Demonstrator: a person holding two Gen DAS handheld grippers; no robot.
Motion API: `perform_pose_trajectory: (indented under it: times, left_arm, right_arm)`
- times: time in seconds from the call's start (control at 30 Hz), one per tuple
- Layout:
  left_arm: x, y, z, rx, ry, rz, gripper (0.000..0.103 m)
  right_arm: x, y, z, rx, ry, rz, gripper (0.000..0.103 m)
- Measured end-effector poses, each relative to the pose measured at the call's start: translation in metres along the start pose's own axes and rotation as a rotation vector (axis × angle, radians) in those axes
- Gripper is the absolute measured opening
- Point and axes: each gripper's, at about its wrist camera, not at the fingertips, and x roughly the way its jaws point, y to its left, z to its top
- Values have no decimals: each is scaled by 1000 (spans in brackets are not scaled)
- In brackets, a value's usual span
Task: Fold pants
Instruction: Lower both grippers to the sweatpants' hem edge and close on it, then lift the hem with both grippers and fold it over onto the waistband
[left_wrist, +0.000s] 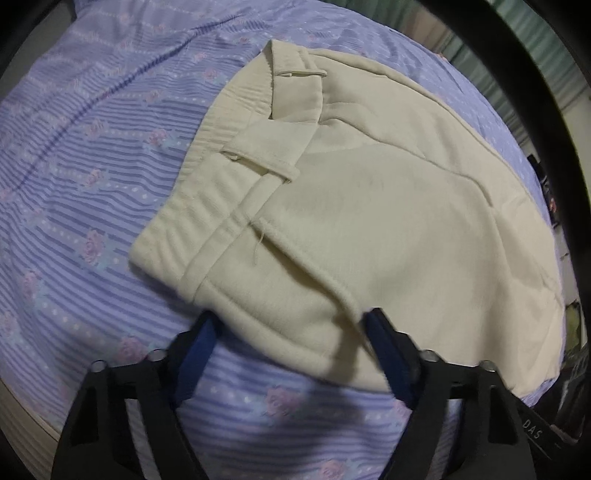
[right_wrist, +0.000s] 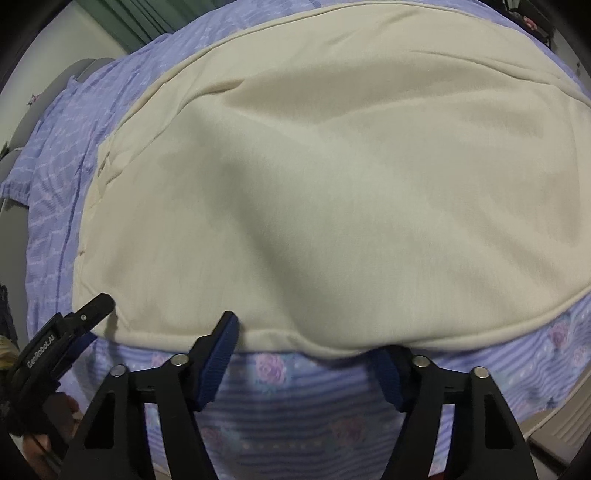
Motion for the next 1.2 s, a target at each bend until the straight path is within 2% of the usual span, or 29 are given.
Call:
perform_pose_trajectory:
  times: [0.03, 0.1, 0.13, 0.17, 0.2, 0.27, 0.33, 0.57, 0.67, 0.77, 0.97, 1.07, 1.2]
  left_arm:
    - [0, -2, 3, -5, 0, -8, 61]
    - [-2, -6, 8, -19, 3, -23, 38]
    - [-6, -9, 10, -28, 1, -31, 30]
    - [-9, -12, 12, -26, -3, -20, 16]
    - [-13, -15, 13, -20, -9, -16, 10]
    - [-25, -19, 18, -20, -30, -15, 9]
    - [-37, -22, 20, -14, -48, -12, 8]
    - [-102, -50, 53, 16, -184, -8, 8]
    - [-120, -65, 79, 28, -238, -24, 8]
    - [-125, -88, 116, 93, -313, -18, 8]
    - [-114, -110, 183, 160, -394, 22, 8]
    - [-85, -113, 219, 167, -380, 49, 8]
    - [-41, -107, 254, 155, -313, 77, 8]
  right_arm:
    - [-2, -3, 3, 7, 3, 2, 61]
    - [-7, -7, 8, 21, 3, 17, 54]
    - [-9, -8, 10, 22, -1, 15, 47]
    - [-13, -10, 13, 21, -7, 11, 38]
    - [-16, -12, 15, 19, -12, 10, 33]
    - [-27, -15, 24, 12, -25, 21, 21]
    - [-40, -16, 34, 5, -41, 39, 18]
    - [-117, 1, 82, -32, -180, 107, 16]
    - [-140, 13, 112, -61, -246, 121, 16]
    - [-152, 21, 148, -97, -322, 118, 16]
    - [-137, 42, 224, -176, -393, 99, 16]
    - [-111, 49, 258, -191, -372, 94, 16]
    - [-66, 59, 294, -217, -315, 60, 16]
